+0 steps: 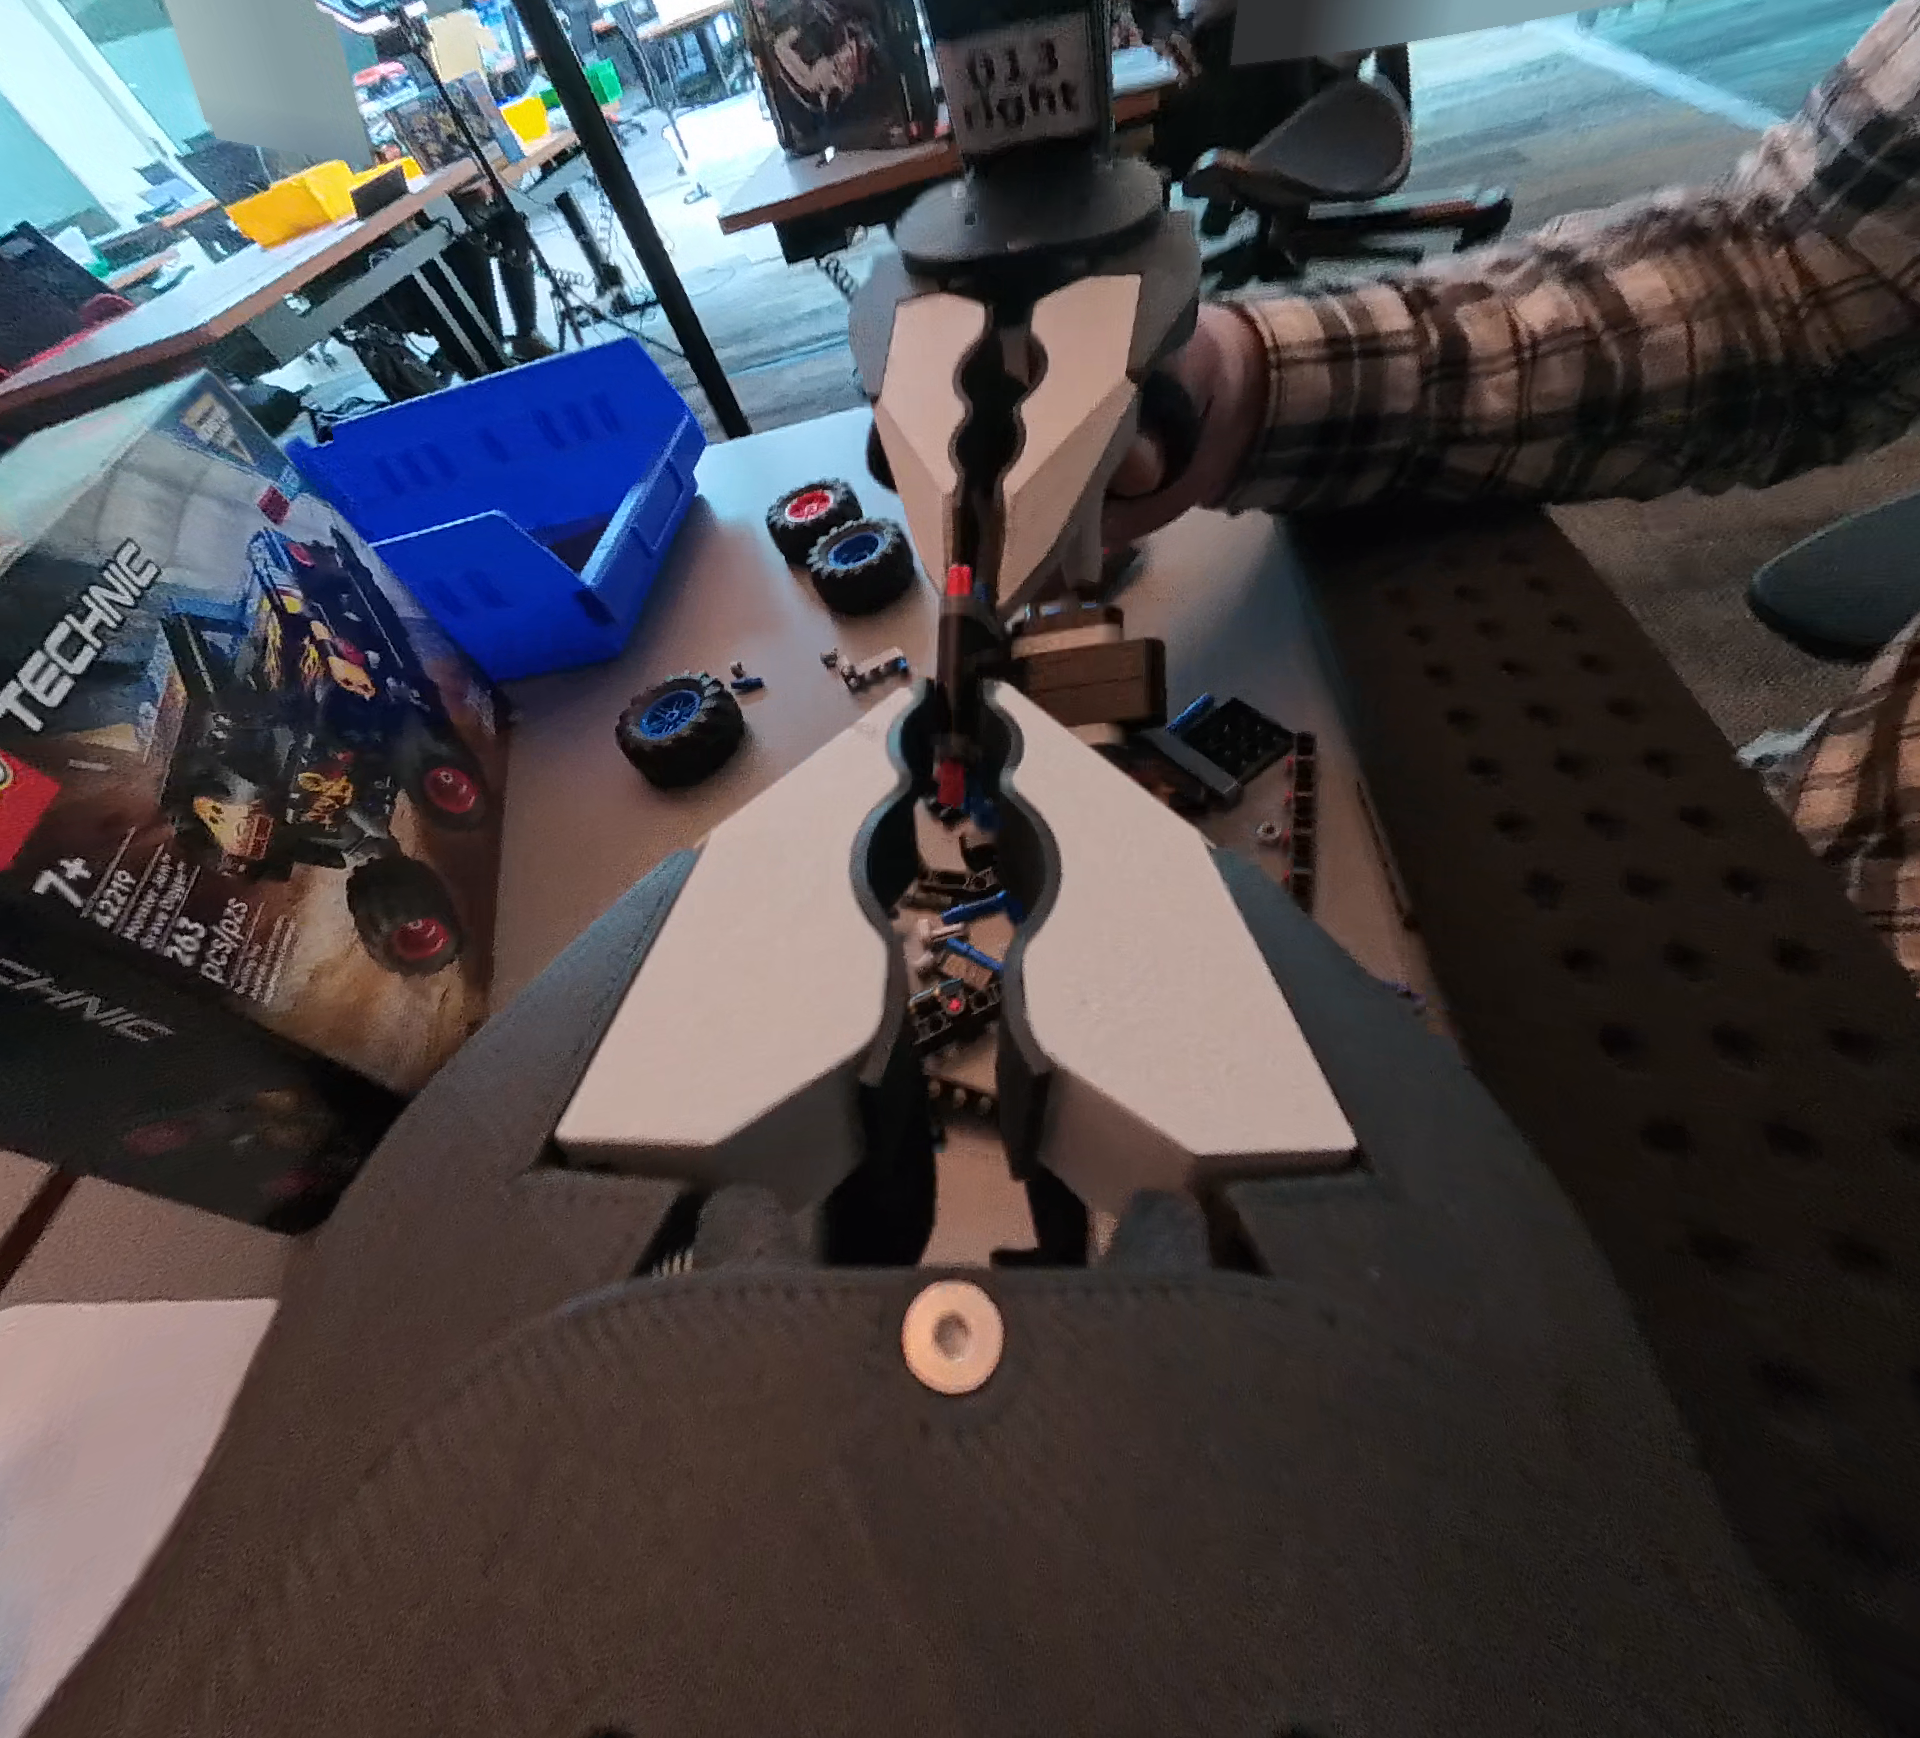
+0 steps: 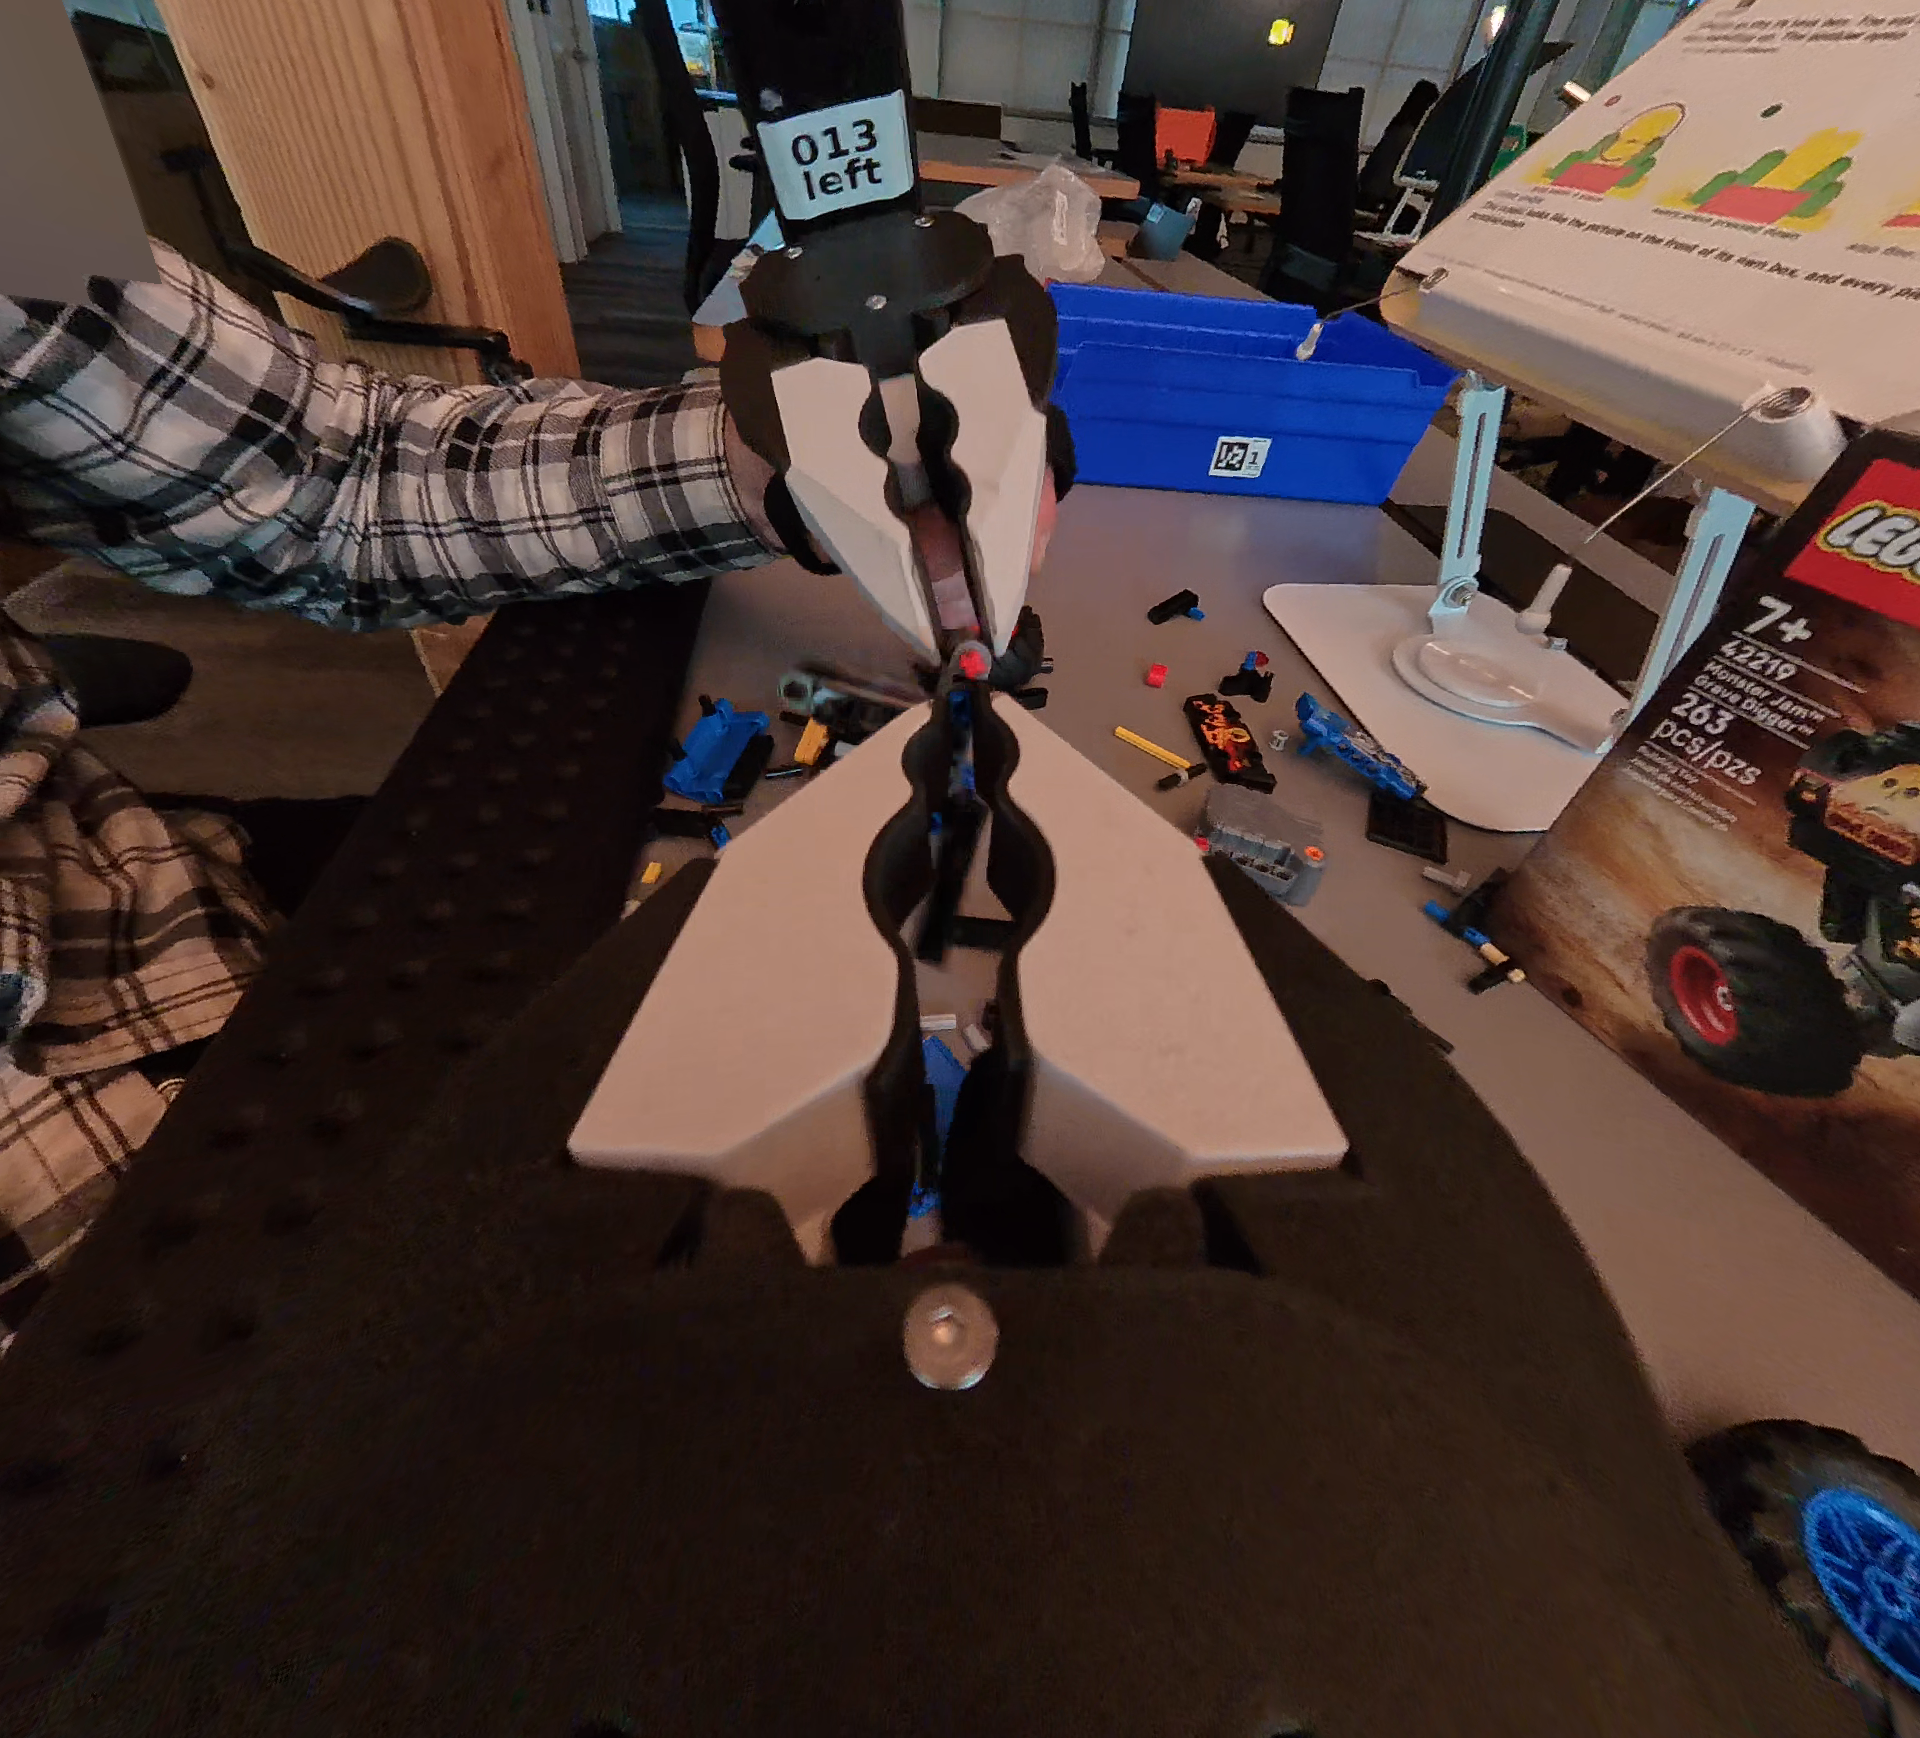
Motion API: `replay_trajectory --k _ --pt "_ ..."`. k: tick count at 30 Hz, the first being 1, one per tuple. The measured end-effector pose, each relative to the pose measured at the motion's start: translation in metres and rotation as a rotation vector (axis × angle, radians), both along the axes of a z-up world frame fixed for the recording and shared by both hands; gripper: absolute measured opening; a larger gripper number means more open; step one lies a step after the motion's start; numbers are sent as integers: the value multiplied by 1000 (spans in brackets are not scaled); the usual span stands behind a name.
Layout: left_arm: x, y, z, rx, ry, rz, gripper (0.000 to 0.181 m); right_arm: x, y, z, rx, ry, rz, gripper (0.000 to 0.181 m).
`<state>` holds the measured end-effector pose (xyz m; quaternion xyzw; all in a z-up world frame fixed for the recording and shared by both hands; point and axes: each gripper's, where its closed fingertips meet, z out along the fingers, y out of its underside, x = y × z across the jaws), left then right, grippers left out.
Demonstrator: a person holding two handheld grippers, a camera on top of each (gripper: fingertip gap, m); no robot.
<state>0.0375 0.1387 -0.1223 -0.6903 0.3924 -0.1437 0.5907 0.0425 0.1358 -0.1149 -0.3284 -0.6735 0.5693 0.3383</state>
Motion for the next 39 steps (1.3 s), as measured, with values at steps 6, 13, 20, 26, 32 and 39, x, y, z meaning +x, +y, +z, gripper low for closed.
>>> replay_trajectory --k 6,13,20,26,32,39 --pt "0 -11 7 44 58 -25 4 2 -7 4 50 23 4 0" --pt "-21 -17 33 65 -50 -15 0 18 19 25 -10 97 -54 0" --pt "-2 -5 8 -16 -46 -29 26 10 -4 12 69 67 -3 1" --pt "12 -5 -11 -37 59 -53 5 6 -12 7 37 35 35 2" --pt "13 1 -21 -3 238 11 5 0 -14 -13 225 -14 -25 17" --pt "17 -7 -10 50 226 -17 6 -1 -20 -7 258 28 -28 5"
